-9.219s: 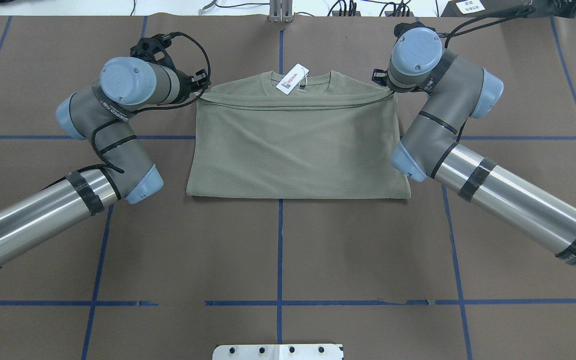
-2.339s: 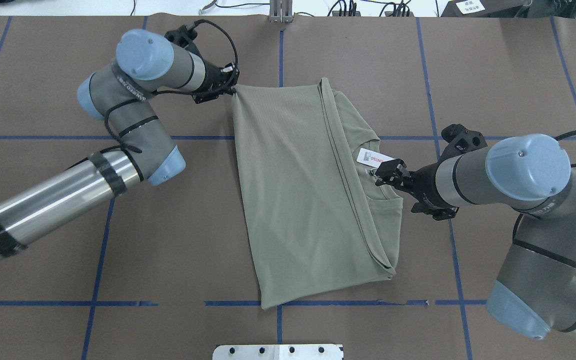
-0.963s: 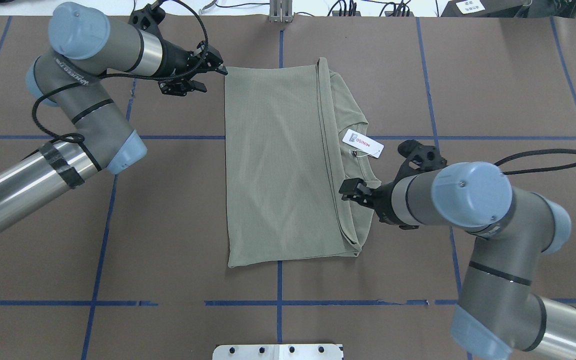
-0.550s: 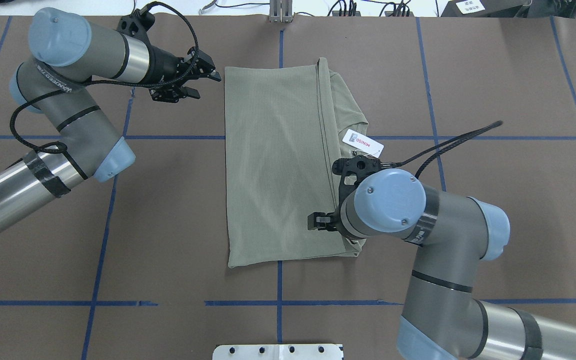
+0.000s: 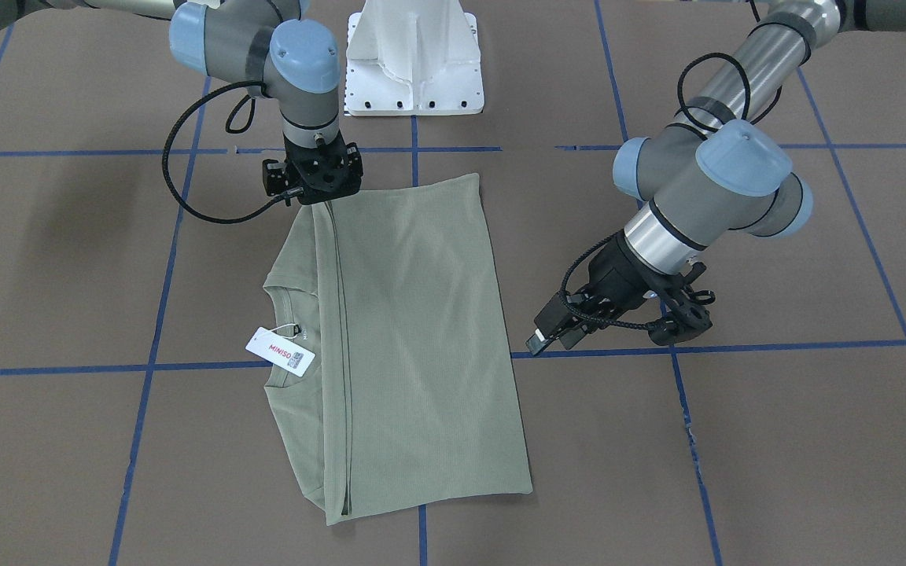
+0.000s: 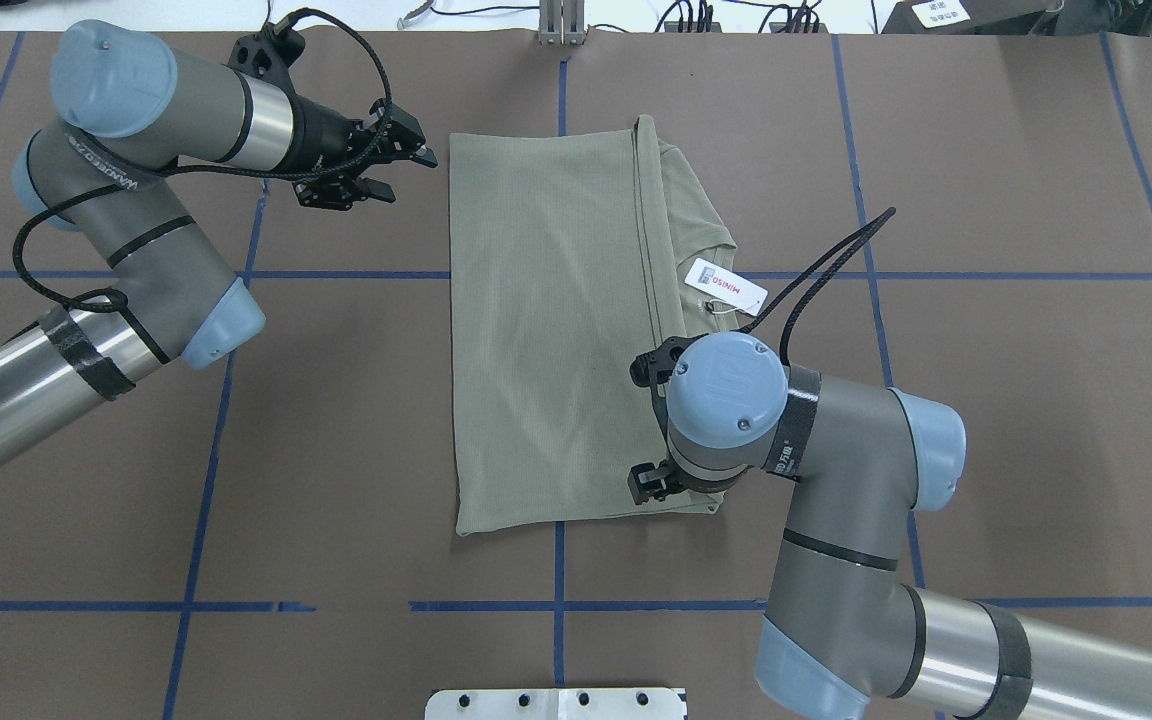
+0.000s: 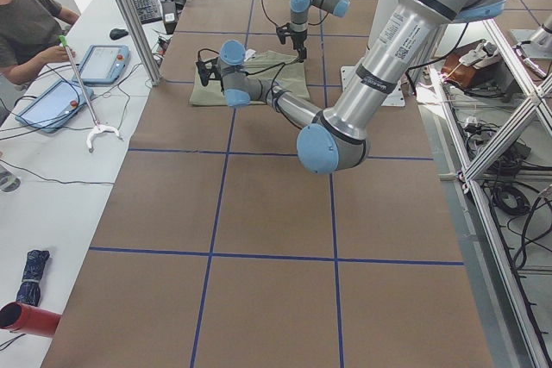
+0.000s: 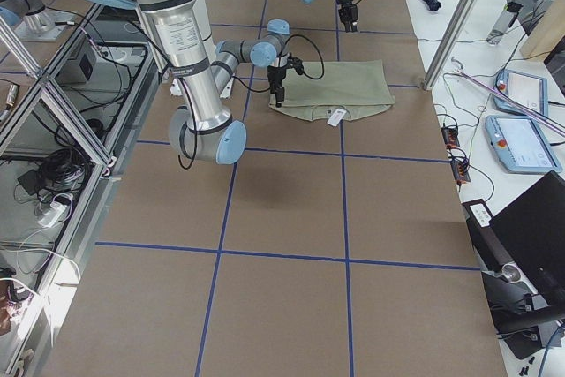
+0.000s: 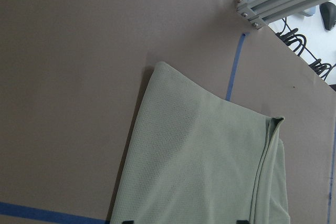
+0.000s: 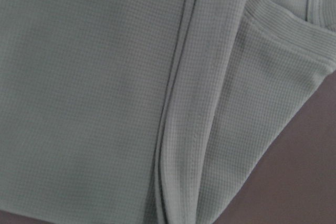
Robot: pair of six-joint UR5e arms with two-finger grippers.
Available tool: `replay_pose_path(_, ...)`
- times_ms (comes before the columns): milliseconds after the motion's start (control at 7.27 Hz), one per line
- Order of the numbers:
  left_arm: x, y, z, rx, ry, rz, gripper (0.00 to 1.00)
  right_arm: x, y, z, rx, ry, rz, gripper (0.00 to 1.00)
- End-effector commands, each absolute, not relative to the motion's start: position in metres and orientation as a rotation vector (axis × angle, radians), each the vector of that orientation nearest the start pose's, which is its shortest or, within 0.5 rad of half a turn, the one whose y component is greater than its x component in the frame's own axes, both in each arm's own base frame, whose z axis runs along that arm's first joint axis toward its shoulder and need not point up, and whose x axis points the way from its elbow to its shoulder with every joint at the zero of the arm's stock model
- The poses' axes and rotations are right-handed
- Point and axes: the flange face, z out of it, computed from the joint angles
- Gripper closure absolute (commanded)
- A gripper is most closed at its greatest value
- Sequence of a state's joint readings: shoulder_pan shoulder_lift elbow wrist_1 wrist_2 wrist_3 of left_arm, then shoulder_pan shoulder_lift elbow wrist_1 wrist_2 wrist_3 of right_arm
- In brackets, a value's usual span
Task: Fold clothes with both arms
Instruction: 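Slide the right gripper along the shirt side toward the corner nearest the robot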
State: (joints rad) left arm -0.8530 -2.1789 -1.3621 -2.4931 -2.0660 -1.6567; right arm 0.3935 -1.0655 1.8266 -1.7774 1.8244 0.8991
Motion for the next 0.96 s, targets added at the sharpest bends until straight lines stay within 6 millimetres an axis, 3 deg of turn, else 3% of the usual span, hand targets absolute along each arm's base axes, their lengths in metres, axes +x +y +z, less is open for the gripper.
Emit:
replay_pose_path(0,0.405,-0.594,0.285,0.093,1.362,-0.464,0.29,-0.525,-0.351,0.306,0.057,-0.577,-0.341,0.00)
replay_pose_path(138,0.404,-0.593,0.288,0.093,1.359,-0.464,0.29,-0.500,-0.368,0.328,0.032,-0.558,-0.358,0.00)
replay_pose_path(275,0.404,-0.593,0.287,0.093,1.362,-0.464,0.29,-0.472,-0.362,0.356,0.017,-0.535,-0.361,0.00)
replay_pose_path(413,0.403,-0.593,0.286,0.093,1.362,-0.464,0.29,-0.435,-0.343,0.386,0.000,-0.505,-0.345,0.00)
replay_pose_path(550,0.402,-0.591,0.285,0.096,1.365,-0.461,0.29,-0.421,-0.329,0.381,0.002,-0.523,-0.347,0.00)
replay_pose_path(688,0.402,-0.591,0.284,0.097,1.367,-0.463,0.29,-0.431,-0.332,0.358,0.002,-0.564,-0.311,0.00)
replay_pose_path(826,0.402,-0.591,0.283,0.099,1.369,-0.461,0.29,-0.461,-0.345,0.328,0.018,-0.596,-0.290,0.00)
